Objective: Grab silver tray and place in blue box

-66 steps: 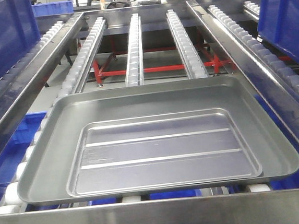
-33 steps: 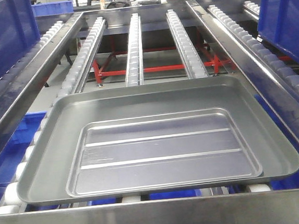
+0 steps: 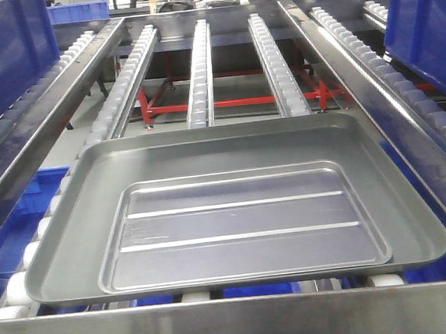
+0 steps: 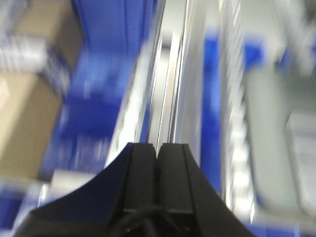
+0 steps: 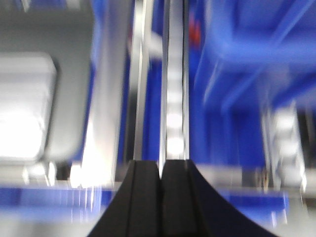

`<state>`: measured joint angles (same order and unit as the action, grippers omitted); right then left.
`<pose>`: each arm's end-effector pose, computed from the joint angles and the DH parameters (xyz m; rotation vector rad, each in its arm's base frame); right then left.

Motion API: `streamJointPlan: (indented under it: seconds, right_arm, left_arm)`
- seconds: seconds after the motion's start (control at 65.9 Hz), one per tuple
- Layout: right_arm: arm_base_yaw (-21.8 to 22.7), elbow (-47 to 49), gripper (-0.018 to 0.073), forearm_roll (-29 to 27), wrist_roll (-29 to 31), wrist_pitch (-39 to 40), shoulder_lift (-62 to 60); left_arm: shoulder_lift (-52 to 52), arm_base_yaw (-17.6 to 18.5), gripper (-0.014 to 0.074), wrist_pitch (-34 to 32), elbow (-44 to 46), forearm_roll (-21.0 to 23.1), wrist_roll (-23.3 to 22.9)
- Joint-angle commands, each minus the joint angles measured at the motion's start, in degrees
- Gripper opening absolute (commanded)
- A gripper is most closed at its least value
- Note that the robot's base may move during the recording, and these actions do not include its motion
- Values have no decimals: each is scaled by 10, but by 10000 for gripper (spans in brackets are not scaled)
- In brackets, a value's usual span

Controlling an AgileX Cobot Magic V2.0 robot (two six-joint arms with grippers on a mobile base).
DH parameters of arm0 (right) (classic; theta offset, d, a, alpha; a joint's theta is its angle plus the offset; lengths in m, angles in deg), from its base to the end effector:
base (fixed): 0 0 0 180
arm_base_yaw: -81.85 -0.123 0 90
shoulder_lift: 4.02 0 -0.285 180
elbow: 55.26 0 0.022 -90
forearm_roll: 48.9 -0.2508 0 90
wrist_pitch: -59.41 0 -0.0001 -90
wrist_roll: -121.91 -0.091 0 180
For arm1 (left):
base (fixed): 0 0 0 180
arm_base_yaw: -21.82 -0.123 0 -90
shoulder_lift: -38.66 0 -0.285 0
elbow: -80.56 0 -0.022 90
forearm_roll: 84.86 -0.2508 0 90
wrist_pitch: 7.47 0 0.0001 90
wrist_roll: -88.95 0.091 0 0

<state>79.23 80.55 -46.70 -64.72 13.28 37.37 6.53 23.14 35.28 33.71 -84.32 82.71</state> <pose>0.1024 0.0022 0.2921 0.0641 2.2975 0.0377 0.0779 -0.0024 0.2962 -0.0948 2.1237 -0.0890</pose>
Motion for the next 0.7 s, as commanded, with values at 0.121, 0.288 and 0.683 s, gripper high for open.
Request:
streamJointPlan:
  seconds: [0.121, 0.288, 0.683]
  right_arm:
    - [-1, 23, 50, -7, 2, 9, 113]
    - [-20, 23, 59, -58, 1, 23, 169]
    - [-223, 47, 59, 162, -335, 68, 287]
  left_arm:
    - [-102, 2, -104, -30, 21, 49, 0]
    - [-171, 16, -102, -29, 26, 175, 47]
    - [-313, 188, -97, -120, 44, 57, -138]
